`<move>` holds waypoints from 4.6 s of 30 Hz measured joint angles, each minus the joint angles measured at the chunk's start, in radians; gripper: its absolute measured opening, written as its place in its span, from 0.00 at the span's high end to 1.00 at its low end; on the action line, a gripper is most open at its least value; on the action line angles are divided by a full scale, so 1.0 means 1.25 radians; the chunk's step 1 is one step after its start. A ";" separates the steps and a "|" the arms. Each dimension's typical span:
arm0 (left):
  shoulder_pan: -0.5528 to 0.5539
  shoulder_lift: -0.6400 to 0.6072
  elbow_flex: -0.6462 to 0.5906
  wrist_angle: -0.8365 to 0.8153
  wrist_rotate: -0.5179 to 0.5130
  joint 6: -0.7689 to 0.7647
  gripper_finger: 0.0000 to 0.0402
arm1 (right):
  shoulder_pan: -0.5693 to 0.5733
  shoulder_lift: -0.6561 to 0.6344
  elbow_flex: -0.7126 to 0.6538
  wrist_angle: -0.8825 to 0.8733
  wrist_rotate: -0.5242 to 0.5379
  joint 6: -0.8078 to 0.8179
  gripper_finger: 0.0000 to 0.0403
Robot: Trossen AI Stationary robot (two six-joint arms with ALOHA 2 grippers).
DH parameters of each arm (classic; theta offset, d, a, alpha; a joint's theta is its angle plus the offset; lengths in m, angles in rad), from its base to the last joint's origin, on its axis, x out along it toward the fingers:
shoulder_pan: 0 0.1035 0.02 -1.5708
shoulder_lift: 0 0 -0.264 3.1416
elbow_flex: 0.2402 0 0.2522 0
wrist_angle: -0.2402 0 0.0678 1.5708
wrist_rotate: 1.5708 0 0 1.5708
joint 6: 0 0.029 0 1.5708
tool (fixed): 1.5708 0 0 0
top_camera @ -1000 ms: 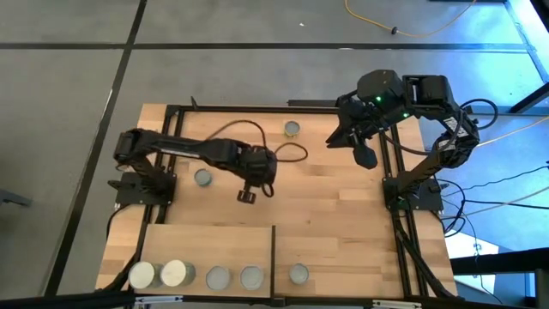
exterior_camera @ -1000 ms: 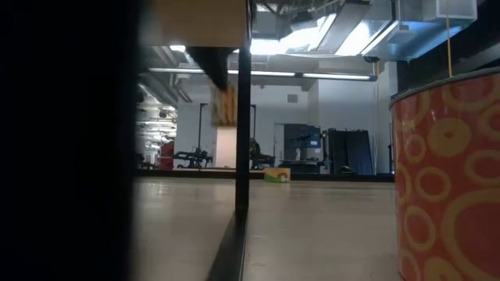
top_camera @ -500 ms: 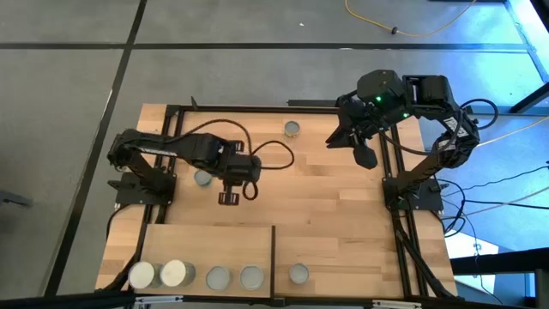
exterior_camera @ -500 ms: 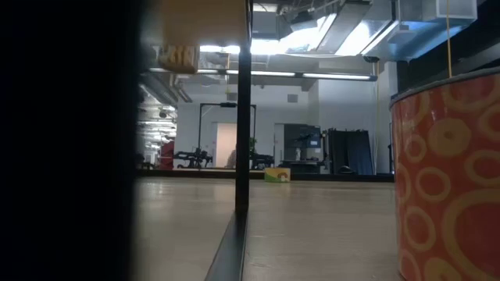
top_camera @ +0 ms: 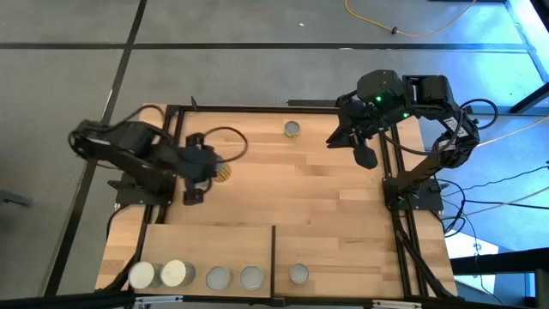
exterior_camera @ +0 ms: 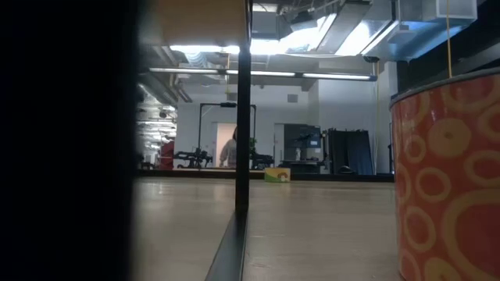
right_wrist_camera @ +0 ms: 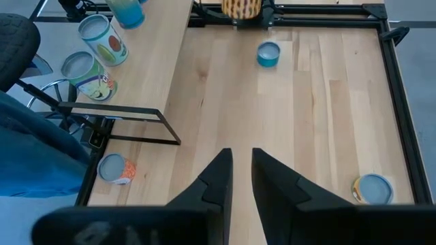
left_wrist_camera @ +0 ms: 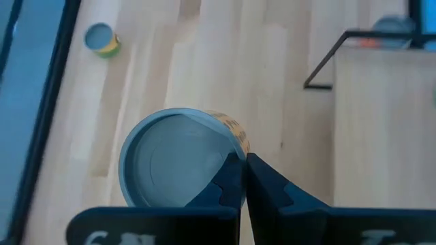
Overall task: Pick and place cans onto a shelf
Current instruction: Put the yellow can on the shelf, then put the orange can on the shelf
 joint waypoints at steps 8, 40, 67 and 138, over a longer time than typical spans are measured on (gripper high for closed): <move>-0.073 -0.169 -0.185 0.056 0.000 -0.156 1.00 | 0.000 0.000 0.000 0.000 -0.001 0.002 0.86; -0.595 -0.026 -0.242 0.084 0.036 -0.773 1.00 | 0.000 0.000 0.000 0.004 0.000 0.000 0.86; -0.753 0.005 -0.242 -0.028 0.011 -1.181 1.00 | 0.000 0.000 0.000 0.004 0.000 0.000 0.86; -0.763 -0.076 -0.079 -0.115 -0.345 -0.945 0.90 | 0.347 0.002 -0.807 0.645 -0.100 0.279 0.86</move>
